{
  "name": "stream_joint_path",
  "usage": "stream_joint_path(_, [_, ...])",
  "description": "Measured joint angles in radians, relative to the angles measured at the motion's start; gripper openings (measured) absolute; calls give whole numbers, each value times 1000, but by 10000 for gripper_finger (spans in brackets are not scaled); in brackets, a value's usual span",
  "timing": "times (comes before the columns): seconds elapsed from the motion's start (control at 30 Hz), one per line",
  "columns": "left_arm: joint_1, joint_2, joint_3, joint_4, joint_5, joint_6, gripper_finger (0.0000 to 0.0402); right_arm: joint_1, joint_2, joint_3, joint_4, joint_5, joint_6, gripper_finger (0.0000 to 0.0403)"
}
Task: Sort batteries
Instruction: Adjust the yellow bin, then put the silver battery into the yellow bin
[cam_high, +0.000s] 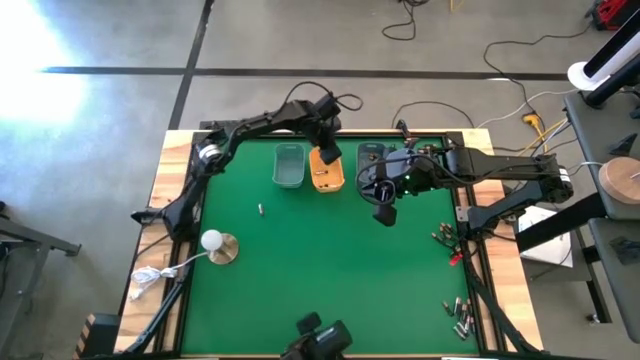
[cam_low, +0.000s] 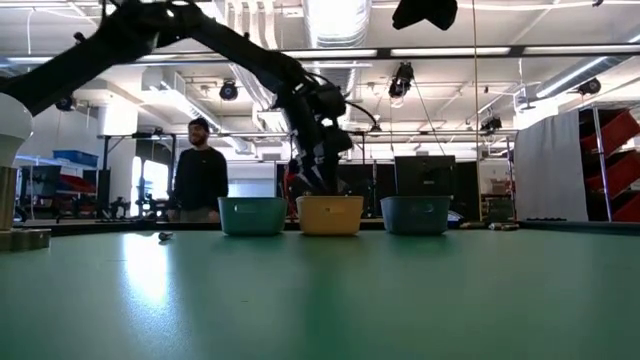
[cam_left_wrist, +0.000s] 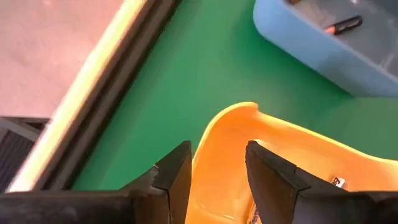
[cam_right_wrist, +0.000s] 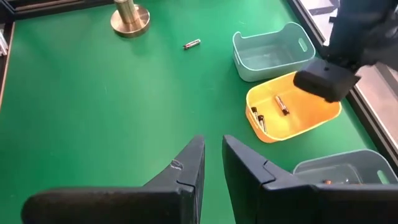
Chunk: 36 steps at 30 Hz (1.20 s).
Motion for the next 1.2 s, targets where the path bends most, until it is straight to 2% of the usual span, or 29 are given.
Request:
stream_joint_path(0.43, [-20, 212, 352, -162, 1, 26, 130, 0, 0, 0, -23, 0, 20, 50])
stream_joint_path(0.87, [-31, 185, 346, -139, 15, 41, 130, -10, -2, 0, -32, 2, 11, 50])
stream_joint_path(1.03, [-35, 98, 345, -215, 20, 49, 130, -10, -6, 0, -31, 3, 0, 50])
stream_joint_path(1.2, [-74, -13, 334, -378, 20, 65, 130, -13, -4, 0, -27, 62, -38, 50])
